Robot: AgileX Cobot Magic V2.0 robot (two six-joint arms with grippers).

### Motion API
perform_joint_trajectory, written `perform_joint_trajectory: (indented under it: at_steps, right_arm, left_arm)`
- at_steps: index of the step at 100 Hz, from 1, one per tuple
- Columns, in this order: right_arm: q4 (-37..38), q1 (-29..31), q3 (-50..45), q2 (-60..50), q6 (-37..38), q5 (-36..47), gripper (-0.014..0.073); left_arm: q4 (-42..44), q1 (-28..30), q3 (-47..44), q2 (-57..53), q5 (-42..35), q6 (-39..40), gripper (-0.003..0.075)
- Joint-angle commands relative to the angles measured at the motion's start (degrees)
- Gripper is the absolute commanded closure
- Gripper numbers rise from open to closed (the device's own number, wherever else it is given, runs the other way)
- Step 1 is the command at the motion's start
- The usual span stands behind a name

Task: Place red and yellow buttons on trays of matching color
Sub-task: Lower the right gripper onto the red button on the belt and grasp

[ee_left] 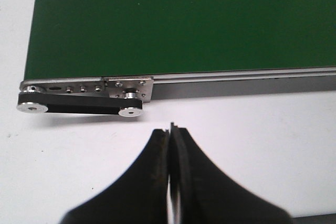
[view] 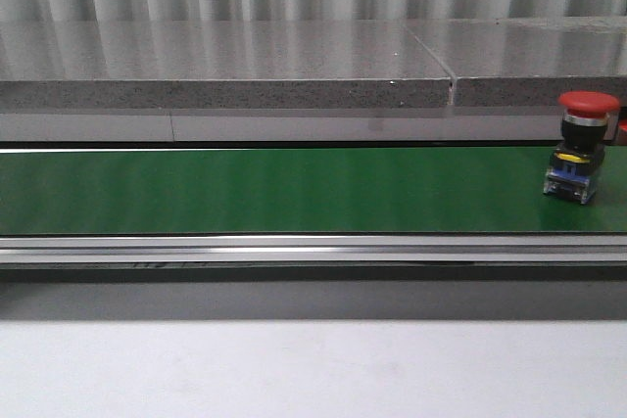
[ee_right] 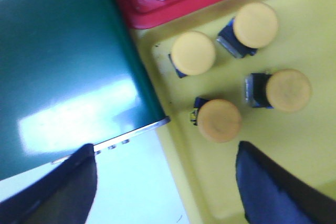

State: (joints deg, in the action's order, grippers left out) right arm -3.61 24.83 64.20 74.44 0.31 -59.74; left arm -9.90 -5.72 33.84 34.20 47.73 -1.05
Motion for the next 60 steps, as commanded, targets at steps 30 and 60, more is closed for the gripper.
perform_joint_trajectory:
  at_steps: [30, 60]
  right_arm:
    - [-6.2, -10.9, 6.3, -1.0, -10.4, -2.8, 0.0043]
    - [-7.5, -16.6, 9.9, 3.6, -11.4, -4.2, 0.0043]
  left_arm:
    - [-0.7, -0.4, 1.5, 0.1, -3.5, 0.0, 0.074]
    - [-0.7, -0.4, 1.5, 0.1, -3.5, 0.0, 0.074]
